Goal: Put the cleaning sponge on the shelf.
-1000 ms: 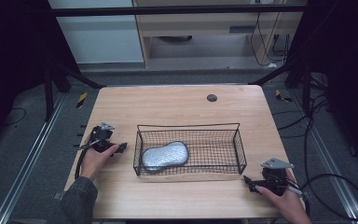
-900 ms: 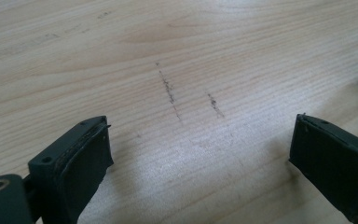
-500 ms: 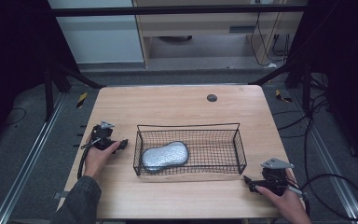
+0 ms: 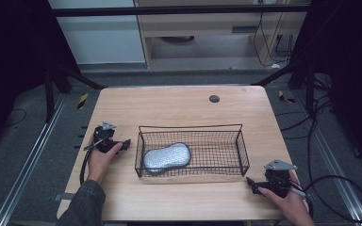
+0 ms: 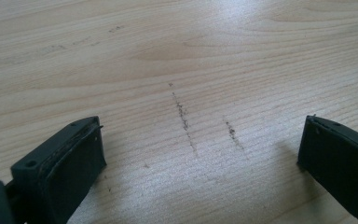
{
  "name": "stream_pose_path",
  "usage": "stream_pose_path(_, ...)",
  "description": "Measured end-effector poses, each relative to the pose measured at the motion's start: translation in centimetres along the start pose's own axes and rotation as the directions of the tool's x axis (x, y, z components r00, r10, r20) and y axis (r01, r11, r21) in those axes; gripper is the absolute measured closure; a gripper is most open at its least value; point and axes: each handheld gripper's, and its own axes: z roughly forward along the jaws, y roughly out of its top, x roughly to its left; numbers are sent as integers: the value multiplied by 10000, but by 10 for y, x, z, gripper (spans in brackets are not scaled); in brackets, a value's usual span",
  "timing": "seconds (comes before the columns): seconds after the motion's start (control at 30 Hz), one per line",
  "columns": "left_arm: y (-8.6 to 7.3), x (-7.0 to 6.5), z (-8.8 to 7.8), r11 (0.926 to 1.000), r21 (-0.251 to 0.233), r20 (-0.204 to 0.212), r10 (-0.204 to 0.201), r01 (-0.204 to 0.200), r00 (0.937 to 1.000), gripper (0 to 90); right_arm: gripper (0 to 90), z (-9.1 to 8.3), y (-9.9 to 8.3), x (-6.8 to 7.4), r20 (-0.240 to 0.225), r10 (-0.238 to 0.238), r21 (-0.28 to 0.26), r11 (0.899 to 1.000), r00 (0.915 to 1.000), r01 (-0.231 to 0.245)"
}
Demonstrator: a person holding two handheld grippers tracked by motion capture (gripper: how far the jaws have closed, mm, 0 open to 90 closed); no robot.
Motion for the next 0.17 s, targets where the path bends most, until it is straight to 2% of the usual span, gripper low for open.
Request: stream_pose_path(0.17,0,0,0,10000,3,6,4,-4,10000,0,4,0,0,0,5,-10,-6,10000,10000,10)
